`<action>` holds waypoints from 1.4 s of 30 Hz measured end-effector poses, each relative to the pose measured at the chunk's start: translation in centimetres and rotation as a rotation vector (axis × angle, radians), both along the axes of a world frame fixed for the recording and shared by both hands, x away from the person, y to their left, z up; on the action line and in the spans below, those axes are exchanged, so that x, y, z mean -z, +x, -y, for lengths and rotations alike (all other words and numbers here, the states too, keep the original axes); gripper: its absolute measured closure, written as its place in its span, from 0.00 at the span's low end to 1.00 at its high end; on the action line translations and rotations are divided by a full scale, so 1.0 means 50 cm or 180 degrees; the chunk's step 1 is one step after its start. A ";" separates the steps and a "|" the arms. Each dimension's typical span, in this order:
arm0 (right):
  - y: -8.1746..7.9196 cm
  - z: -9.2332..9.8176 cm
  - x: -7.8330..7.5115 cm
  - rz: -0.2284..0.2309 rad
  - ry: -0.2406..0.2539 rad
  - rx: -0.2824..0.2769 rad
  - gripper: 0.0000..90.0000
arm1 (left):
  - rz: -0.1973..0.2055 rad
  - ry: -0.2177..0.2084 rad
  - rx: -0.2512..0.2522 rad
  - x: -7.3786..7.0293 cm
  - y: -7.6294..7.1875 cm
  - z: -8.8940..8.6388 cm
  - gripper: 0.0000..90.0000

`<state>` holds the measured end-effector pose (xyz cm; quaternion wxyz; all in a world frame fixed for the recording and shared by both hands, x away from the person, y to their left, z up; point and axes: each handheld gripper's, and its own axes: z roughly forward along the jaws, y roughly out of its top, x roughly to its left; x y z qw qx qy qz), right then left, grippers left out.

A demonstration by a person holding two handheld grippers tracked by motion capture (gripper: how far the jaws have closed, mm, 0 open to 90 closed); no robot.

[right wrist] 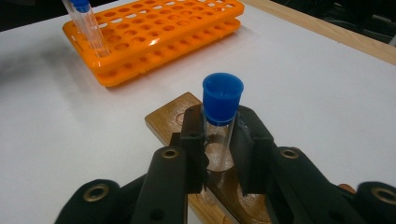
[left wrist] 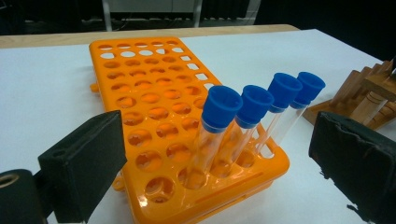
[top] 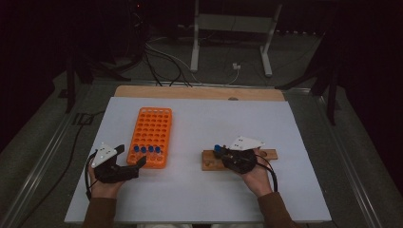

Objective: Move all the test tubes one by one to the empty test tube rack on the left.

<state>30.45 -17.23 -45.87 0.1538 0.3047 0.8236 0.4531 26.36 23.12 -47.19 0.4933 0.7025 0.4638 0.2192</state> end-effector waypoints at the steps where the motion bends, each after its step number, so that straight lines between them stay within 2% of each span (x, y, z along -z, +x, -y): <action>1: 0.000 0.000 0.000 0.0000 0.0001 0.0000 0.85 | 0.0000 0.0002 0.0000 0.000 0.000 0.000 0.05; 6: -0.002 0.000 -0.002 0.0012 -0.0004 -0.0001 0.85 | 0.0025 -0.0022 -0.0001 -0.003 -0.001 0.002 0.04; 11: -0.004 0.005 -0.011 0.0014 0.0079 0.0008 0.85 | 0.0041 -0.0020 -0.0002 -0.006 -0.001 0.005 0.02; 16: -0.009 0.011 -0.024 0.0046 0.0151 0.0018 0.85 | 0.0093 -0.0022 0.0085 -0.011 -0.003 0.010 0.01; 25: -0.013 0.015 -0.042 0.0079 0.0223 0.0017 0.85 | 0.0071 0.0030 0.0099 -0.014 -0.001 0.015 0.00; 31: -0.014 0.020 -0.059 0.0101 0.0234 0.0019 0.85 | 0.0105 0.0038 0.0094 -0.035 -0.001 0.022 0.00; 36: -0.015 0.030 -0.075 0.0126 0.0288 0.0019 0.85 | 0.0172 0.0067 0.0253 -0.063 -0.006 0.042 0.01; 39: -0.014 0.036 -0.081 0.0108 0.0357 0.0017 0.85 | 0.0222 0.0036 0.0339 -0.079 -0.008 0.057 0.00; 42: -0.013 0.036 -0.087 0.0111 0.0357 0.0022 0.85 | 0.0250 0.0024 0.0458 -0.092 -0.007 0.076 0.01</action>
